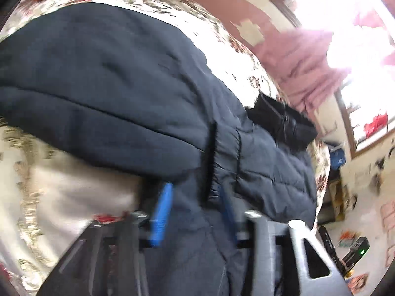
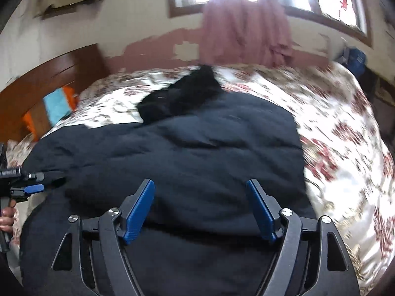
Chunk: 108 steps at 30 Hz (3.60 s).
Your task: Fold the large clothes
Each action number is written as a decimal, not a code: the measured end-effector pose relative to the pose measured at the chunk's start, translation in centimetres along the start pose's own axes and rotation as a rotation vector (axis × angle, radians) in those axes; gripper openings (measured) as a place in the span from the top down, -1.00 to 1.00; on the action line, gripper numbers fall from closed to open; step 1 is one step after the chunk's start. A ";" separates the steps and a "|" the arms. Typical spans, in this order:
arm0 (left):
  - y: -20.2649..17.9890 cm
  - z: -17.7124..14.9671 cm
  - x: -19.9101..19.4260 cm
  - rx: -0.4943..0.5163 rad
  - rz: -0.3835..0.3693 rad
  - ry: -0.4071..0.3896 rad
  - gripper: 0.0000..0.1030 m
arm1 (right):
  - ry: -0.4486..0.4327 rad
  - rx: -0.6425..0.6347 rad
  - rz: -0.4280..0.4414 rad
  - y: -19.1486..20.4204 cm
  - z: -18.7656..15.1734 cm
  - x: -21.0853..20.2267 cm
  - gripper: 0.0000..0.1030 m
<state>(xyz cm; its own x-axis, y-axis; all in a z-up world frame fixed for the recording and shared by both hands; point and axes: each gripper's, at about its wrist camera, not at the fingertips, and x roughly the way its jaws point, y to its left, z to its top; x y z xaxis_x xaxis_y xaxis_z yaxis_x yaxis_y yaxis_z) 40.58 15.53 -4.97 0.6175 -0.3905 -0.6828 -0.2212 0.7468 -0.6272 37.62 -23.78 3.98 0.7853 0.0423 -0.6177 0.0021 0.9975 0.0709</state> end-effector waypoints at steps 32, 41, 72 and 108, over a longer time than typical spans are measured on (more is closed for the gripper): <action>21.6 5.8 -9.4 -0.502 0.138 -0.338 -1.00 | 0.179 -0.352 -0.078 22.8 -2.5 8.3 -0.76; 22.5 5.5 -10.2 -0.573 0.072 -0.374 -0.71 | 0.162 -0.174 0.061 20.0 -0.6 3.4 -0.76; -8.8 6.4 -16.7 0.316 -0.067 -0.581 0.86 | 0.072 0.004 -0.010 2.4 -2.4 -4.3 -0.76; -21.5 -15.9 2.2 0.807 -0.360 0.279 -0.74 | 0.045 0.252 -0.024 -10.2 -7.3 -5.2 -0.76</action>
<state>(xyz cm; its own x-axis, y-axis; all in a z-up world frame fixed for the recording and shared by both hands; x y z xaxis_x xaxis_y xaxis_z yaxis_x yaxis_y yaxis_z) 34.68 -9.88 1.06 0.3201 -0.7087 -0.6287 0.6059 0.6633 -0.4393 28.94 -33.76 0.75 0.7547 0.0266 -0.6555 0.1791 0.9529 0.2449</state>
